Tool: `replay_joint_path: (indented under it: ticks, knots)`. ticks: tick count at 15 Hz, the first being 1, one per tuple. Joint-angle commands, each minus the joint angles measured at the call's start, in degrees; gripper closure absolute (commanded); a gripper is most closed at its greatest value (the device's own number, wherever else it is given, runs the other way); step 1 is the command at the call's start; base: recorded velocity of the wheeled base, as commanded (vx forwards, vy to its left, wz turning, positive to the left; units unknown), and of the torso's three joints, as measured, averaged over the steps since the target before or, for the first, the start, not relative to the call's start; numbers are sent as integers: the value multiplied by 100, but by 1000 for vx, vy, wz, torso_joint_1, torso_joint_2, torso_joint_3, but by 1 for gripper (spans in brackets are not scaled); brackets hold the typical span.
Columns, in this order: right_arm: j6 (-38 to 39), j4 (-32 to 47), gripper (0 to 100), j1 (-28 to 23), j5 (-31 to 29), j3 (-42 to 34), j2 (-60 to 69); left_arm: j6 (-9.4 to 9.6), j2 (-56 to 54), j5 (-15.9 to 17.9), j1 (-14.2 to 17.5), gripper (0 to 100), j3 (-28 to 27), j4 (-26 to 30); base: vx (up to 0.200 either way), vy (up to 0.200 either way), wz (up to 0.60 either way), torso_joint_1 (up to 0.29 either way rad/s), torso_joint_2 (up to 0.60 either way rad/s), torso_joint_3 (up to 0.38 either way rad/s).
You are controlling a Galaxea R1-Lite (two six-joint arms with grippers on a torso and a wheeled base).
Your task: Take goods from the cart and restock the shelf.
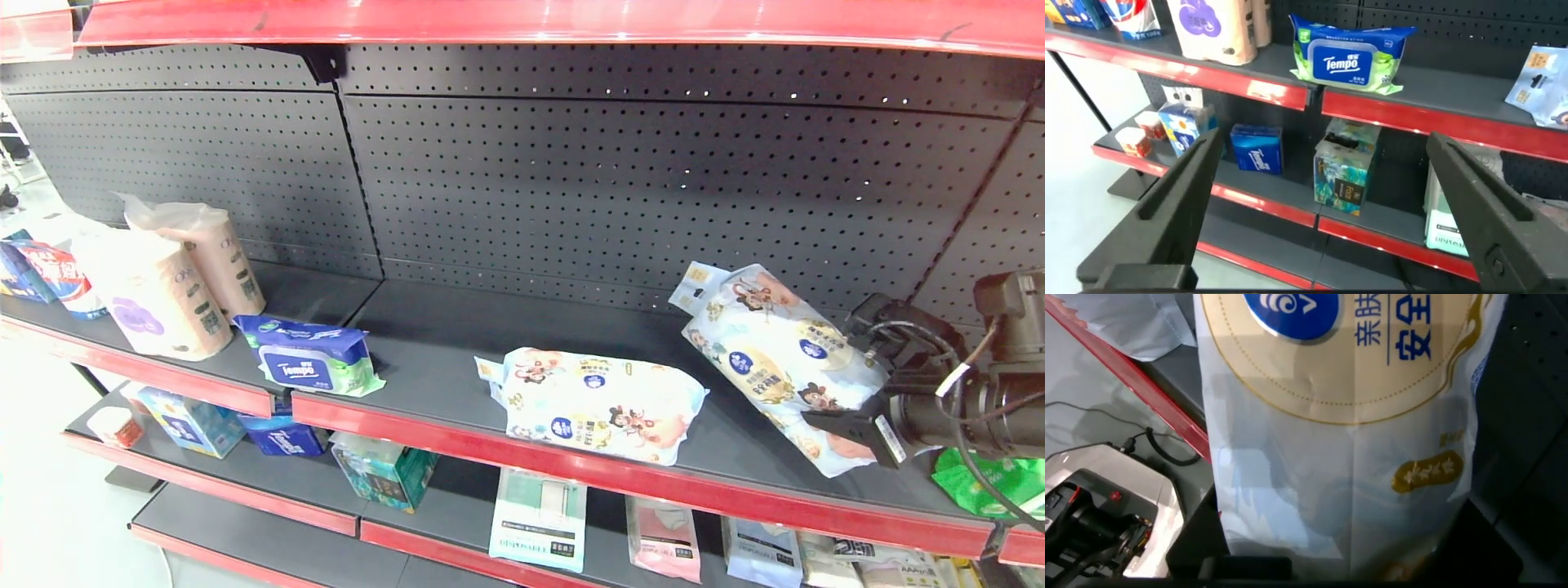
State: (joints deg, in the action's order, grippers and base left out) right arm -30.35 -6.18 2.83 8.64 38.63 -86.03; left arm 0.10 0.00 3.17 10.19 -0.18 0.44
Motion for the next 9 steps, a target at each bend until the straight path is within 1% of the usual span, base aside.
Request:
replay_joint_path:
  ticks: [1,2,3,4,7,8,9]
  knots:
    - [-58,-6,100,-2,23,233,-441,-1,0,-1,0,0,1,0,0,0,0,0,0,0]
    - [-120,-6,100,-10,67,373,-599,-1,0,-1,0,0,1,0,0,0,0,0,0,0]
    - [-252,3,100,-54,278,663,-854,-1,0,-1,0,0,1,0,0,0,0,0,0,0]
    - [-313,3,100,-89,419,777,-968,-1,0,-1,0,0,1,0,0,0,0,0,0,0]
    - [-1113,3,100,-230,946,1437,-1724,8,0,-1,0,0,1,0,0,0,0,0,0,0]
    - [-1210,3,100,-230,1052,1542,-1812,-1,0,-1,0,0,1,0,0,0,0,0,0,0]
    - [-1482,64,100,-230,1184,1876,-1997,-1,0,-1,0,0,1,0,0,0,0,0,0,0]
